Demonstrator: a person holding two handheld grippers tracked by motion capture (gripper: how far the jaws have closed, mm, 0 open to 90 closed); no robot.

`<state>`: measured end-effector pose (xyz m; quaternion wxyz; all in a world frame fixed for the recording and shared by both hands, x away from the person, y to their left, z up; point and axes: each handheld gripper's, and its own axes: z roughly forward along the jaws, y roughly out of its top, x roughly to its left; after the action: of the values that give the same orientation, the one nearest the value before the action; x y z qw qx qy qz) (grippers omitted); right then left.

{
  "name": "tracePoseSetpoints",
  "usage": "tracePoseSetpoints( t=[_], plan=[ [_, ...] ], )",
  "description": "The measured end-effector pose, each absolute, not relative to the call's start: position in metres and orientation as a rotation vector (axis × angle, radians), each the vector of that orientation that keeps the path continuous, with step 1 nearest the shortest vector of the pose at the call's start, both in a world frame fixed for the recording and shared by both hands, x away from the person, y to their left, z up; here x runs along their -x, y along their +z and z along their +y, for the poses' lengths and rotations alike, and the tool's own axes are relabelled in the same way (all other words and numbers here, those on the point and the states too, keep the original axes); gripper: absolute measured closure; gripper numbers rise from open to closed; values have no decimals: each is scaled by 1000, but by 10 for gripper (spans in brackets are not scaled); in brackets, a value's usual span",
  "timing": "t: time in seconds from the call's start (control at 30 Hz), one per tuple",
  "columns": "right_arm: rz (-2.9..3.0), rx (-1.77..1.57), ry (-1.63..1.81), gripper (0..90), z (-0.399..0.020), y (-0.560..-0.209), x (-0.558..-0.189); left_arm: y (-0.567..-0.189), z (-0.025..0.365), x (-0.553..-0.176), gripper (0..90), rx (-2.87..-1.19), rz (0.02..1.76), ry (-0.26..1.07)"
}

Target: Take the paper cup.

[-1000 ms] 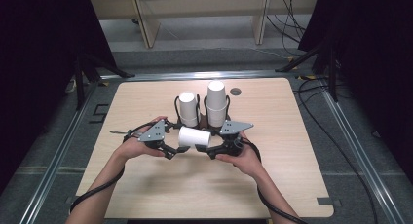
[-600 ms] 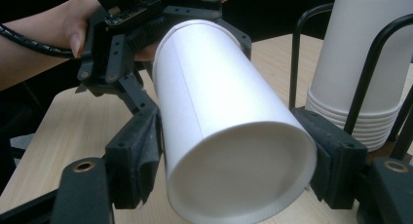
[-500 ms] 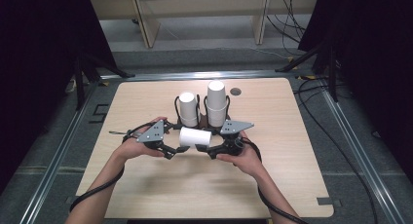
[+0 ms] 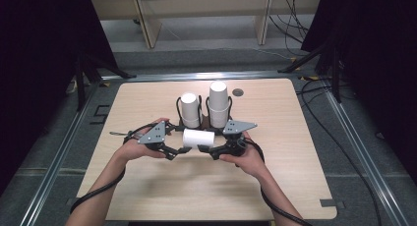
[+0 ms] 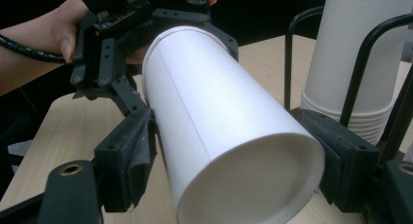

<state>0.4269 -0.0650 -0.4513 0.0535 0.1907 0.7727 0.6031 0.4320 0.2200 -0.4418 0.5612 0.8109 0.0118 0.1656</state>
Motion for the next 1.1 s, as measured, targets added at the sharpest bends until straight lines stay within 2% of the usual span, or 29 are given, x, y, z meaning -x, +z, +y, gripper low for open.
tracePoseSetpoints(
  t=[1.1],
  plan=[
    [2341, -590, 1851, 190, -66, -453, -428, -435, 219, -429, 302, -1960, 1, 416]
  ],
)
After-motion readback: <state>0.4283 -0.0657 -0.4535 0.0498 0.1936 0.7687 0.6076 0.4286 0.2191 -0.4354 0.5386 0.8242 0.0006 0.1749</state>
